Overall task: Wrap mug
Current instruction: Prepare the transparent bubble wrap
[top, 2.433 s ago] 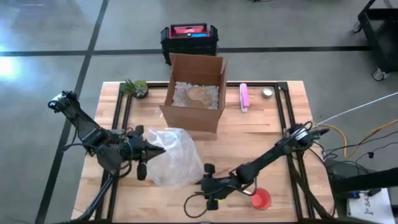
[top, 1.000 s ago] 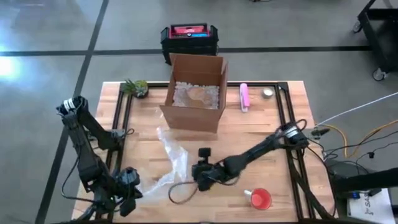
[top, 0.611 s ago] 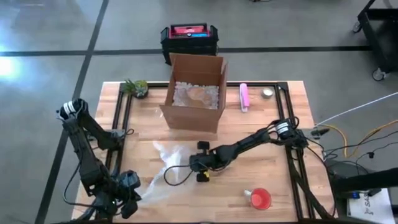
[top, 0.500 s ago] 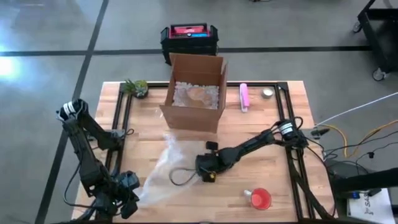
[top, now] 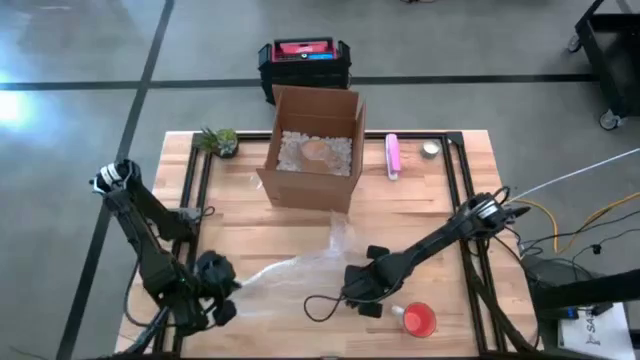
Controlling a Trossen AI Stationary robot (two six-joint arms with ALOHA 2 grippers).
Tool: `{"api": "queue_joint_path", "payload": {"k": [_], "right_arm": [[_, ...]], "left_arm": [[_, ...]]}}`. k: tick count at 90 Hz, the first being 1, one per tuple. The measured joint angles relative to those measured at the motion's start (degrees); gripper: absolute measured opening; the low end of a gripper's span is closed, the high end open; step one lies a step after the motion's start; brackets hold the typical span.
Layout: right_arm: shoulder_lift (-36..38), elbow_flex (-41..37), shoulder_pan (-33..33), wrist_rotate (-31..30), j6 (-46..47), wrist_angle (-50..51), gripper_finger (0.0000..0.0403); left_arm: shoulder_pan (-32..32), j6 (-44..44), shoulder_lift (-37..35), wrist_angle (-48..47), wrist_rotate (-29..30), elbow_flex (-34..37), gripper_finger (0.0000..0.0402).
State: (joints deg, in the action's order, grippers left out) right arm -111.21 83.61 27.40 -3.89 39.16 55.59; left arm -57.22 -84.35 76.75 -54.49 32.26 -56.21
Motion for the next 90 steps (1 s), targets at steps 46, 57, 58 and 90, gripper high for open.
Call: {"api": "queue_joint_path", "payload": {"k": [46, 57, 58, 90], "right_arm": [[0.79, -0.07, -1.91, -14.85, -4.33, -1.41, 0.0009], [-0.29, -0.13, -3.36, -15.64, -9.37, -4.01, 0.0008], [-0.39, -0.13, -3.45, -15.53, -9.82, -4.46, 0.0008], [-7.81, -0.5, -6.08, -14.93, -16.23, -9.91, 0.0009]], "left_arm": [[7.49, 7.89, -0.3, -12.54, -18.17, -0.19, 0.0161], [6.91, 3.69, -1.82, -8.75, -18.95, -3.39, 0.0221], [6.69, 3.35, -1.9, -8.29, -18.46, -3.65, 0.0226], [0.84, 1.36, 0.54, 6.25, -12.3, 0.94, 0.0271]]}}
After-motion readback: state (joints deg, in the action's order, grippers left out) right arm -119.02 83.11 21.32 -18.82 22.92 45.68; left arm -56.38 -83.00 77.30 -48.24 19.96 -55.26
